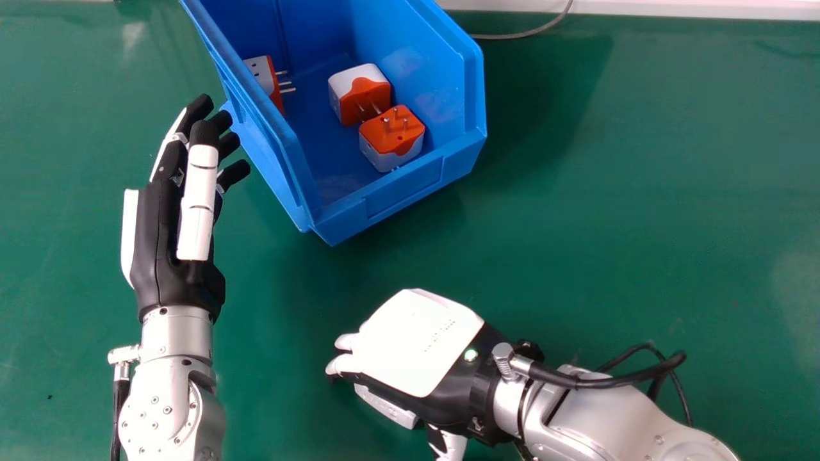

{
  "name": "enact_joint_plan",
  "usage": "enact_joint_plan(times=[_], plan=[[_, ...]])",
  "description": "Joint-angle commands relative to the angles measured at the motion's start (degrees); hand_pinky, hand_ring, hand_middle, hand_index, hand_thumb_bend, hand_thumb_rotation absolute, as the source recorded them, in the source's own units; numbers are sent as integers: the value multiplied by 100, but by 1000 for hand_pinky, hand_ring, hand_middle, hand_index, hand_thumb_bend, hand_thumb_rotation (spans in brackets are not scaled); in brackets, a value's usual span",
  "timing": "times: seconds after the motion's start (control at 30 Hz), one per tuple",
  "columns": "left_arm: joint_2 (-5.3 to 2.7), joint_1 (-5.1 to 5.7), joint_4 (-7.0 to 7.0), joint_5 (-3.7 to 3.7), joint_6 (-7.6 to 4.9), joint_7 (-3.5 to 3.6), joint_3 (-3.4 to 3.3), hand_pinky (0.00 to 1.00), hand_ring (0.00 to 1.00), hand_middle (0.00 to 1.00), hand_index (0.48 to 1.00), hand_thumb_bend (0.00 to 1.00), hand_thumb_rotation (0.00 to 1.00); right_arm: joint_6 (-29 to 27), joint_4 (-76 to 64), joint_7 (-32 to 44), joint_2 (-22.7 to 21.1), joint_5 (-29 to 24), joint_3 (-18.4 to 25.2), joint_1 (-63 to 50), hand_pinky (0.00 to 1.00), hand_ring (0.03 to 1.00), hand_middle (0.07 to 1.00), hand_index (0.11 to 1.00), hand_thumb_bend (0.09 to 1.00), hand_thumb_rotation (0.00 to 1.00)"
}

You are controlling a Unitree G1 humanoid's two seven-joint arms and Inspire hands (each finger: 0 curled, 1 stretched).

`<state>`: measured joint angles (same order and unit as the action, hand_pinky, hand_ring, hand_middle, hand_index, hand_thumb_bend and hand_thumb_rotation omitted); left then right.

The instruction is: Pick all objects and put in blue box

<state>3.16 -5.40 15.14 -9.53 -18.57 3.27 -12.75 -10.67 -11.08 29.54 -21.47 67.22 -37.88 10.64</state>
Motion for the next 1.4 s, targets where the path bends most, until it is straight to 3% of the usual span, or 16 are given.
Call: enact_joint_plan(times=[0.0,0.3,0.43,0.63,0.67,0.77,0.8,0.9,0.93,1.0,1.03,1.37], plan=[[20,20,-133,-13,-44,15,2,804,856,864,866,643,795,-50,2,-174,14,-39,36,118,646,844,884,815,705,0],[13,10,-142,22,-26,-43,8,802,854,863,865,642,793,-98,247,-738,43,-21,26,98,622,815,863,785,710,0],[11,16,-166,-40,6,-11,-4,800,853,863,864,643,794,-179,382,-1095,88,-179,74,52,604,787,838,757,707,0],[30,19,-165,-24,-8,7,4,800,853,863,864,643,794,-209,440,-1377,62,-260,44,44,604,787,838,757,707,0],[29,19,-168,-20,-1,1,4,801,853,863,865,644,793,-218,450,-1416,61,-281,45,35,559,726,770,702,671,0],[15,28,-199,-12,16,-21,9,801,853,863,865,644,793,-230,476,-1506,60,-293,40,17,559,726,770,702,671,0],[13,30,-204,-10,14,-24,11,802,854,864,865,646,793,-233,484,-1530,60,-295,40,12,508,666,706,664,643,0],[13,39,-216,-13,27,-26,11,802,854,864,865,646,793,-236,514,-1614,59,-252,27,7,508,666,706,664,643,0],[10,42,-221,-18,29,-25,10,801,853,863,864,646,793,-237,526,-1631,59,-241,20,10,464,611,660,638,617,0],[5,50,-237,-28,40,-22,11,801,853,863,864,646,793,-224,530,-1628,61,-225,9,12,464,611,660,638,617,0],[2,53,-243,-31,46,-24,11,801,853,863,864,645,793,-211,525,-1596,66,-235,8,10,427,566,623,617,596,0],[10,70,-270,-21,52,-15,14,801,853,862,864,642,793,-148,465,-1454,58,-266,23,-17,396,530,595,600,580,0]])
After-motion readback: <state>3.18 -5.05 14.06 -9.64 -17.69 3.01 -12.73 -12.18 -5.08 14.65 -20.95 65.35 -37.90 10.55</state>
